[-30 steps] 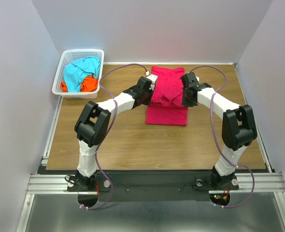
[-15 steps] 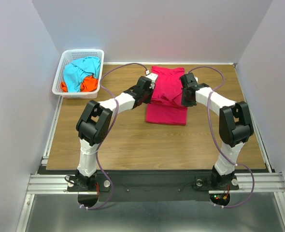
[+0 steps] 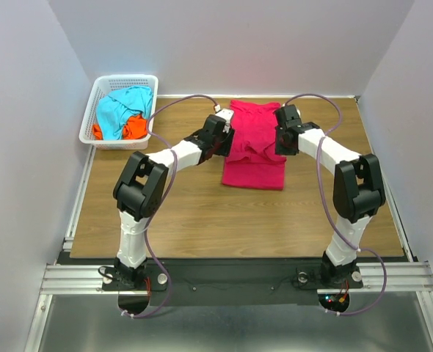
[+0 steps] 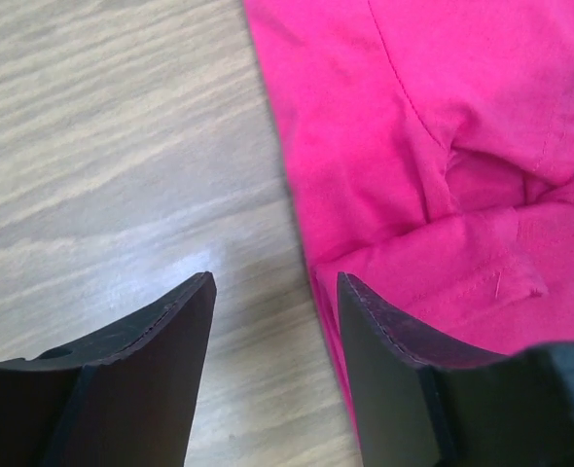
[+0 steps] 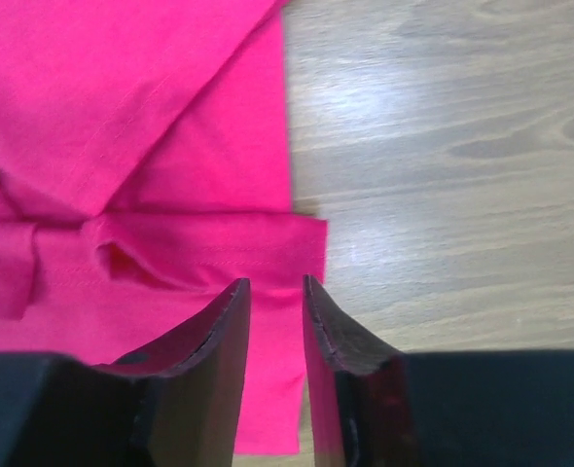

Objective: Fold and stack the t-shirts
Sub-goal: Fold the tshirt

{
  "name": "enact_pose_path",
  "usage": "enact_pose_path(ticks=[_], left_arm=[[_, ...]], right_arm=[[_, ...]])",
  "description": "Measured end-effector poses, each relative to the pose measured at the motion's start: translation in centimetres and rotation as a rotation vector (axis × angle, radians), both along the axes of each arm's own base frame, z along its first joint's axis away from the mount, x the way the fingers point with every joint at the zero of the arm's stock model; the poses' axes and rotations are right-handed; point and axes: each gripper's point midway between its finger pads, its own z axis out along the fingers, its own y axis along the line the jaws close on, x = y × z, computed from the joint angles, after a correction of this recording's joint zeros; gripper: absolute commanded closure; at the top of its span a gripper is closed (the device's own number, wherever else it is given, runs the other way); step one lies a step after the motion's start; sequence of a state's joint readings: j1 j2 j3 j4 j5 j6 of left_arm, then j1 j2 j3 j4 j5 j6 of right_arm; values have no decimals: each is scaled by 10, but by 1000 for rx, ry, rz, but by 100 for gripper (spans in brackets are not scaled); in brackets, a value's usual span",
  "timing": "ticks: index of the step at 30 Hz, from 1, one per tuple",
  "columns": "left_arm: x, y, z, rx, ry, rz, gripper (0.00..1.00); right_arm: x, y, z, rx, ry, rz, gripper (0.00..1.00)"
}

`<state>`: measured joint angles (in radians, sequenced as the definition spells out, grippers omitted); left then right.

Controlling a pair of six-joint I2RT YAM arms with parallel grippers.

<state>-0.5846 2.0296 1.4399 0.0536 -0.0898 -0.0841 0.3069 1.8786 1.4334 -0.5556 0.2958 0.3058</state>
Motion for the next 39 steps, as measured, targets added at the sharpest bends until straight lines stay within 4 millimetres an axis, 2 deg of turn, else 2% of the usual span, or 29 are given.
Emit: enact_pose_path(ticks=[3,5,9,12,13,15,17,20,22,24,29,34,39], left_arm=[[-7,3,3,-12,5,10,30],[-19,9,10,-28,10,18,30],[-46,11,42,-95,-16,21,30],[-71,-8,64,-153,-39,-22,44],[-81,-22,69,-175,-44,-50,55],[-94,-40,71,-202,-41,-85,57],[-111,-63,62,-212,-17,-138,69],[-120,-76,40,-211,29,-155,71],[-121,-76,24,-205,53,-141,74],[-124,-67,-4,-177,102,-113,74],[-134,-48,-41,-159,178,-53,74],[-134,-48,-47,-211,188,-23,75],[-135,-51,-48,-286,185,-4,75]], right_arm=[[-3,9,4,45,2,34,65],[-7,16,12,86,-7,62,65],[-18,26,21,151,-13,103,67],[-27,30,11,179,13,122,72],[-30,31,5,184,27,125,74],[-33,33,-5,192,51,130,75],[-35,34,-15,196,76,133,76],[-35,36,-27,197,97,136,77],[-34,37,-33,197,106,139,77],[-35,38,-39,198,121,141,77],[-35,39,-47,198,139,154,78],[-25,41,-50,192,137,160,77],[-6,42,-51,166,116,158,77]])
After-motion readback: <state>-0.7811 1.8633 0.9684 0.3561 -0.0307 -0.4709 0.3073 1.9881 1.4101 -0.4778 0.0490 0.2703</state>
